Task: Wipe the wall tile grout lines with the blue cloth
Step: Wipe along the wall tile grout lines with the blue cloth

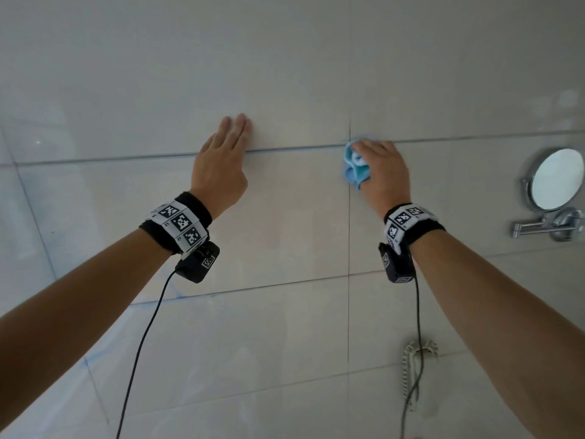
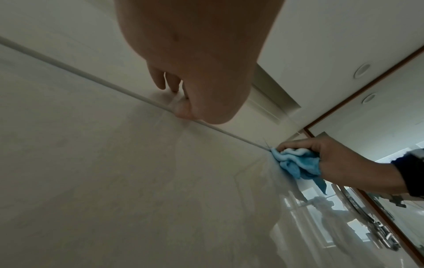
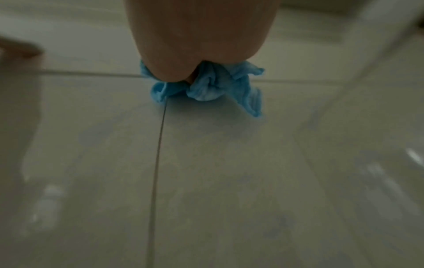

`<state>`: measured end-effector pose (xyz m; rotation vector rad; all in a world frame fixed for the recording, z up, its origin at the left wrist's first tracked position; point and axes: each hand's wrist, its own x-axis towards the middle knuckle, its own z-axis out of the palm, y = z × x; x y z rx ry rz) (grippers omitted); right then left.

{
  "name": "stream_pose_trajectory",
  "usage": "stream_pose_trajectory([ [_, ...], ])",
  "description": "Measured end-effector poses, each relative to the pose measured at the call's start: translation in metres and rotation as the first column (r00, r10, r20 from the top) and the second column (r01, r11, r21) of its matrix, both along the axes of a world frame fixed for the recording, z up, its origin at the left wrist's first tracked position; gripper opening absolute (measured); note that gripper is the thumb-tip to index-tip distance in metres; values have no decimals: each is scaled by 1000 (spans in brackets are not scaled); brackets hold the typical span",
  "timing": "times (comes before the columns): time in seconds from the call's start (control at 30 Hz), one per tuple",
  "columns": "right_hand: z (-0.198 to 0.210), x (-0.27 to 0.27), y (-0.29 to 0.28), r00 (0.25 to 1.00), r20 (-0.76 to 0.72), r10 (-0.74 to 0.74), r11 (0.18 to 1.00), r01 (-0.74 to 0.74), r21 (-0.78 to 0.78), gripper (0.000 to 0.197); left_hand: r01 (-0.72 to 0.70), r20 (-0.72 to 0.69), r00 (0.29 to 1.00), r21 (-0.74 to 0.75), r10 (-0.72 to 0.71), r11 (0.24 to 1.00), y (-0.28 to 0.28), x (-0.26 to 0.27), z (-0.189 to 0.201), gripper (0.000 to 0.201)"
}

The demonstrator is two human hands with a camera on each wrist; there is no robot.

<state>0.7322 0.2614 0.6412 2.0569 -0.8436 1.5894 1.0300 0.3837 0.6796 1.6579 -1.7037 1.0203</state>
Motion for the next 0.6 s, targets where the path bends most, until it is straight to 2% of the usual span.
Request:
stream_pose_trajectory([
  [0.03,-3,-3,-2,998,69,-9,1000,7,29,33,-7,-5,1000,-1,7,1000,-1,-1,-1,91],
  [0.1,-6,5,-1,989,147,-22,991,3,131,38,-15,-18,1000,-5,14,1000,-2,-6,-3,90],
  [0.13,-4,9,1,984,179,8,982,-42,184,38,-17,-26,1000,-9,16,1000,-3,-10,-4,89],
  [0.2,4,13,9,935,304,183,927,-267,262,33,9,-38,999,-22,-10,1000,-2,-18,-8,83],
  [0.23,7,13,14,866,403,297,853,-430,296,28,51,-50,997,-26,-52,998,-1,-23,-12,79],
  [0.27,7,13,20,767,510,390,748,-587,309,22,114,-74,990,-30,-116,993,0,-30,-19,72],
  [0.33,-2,12,32,547,690,474,516,-808,286,16,270,-165,947,-53,-275,961,4,-47,-38,55],
  [0.4,-18,14,38,365,797,480,274,-926,259,14,422,-327,848,-62,-418,904,12,-67,-63,43],
  [0.43,-27,14,41,294,832,472,152,-956,251,14,474,-433,785,-38,-442,880,15,-75,-76,42],
  [0.5,-46,12,43,208,870,447,-38,-967,251,16,551,-670,636,47,-383,833,22,-93,-96,52],
  [0.57,-66,11,48,154,898,412,-176,-954,244,19,648,-863,424,76,-276,758,31,-107,-110,67],
  [0.6,-76,11,51,132,916,379,-226,-947,230,25,696,-919,331,86,-212,713,36,-112,-115,64],
])
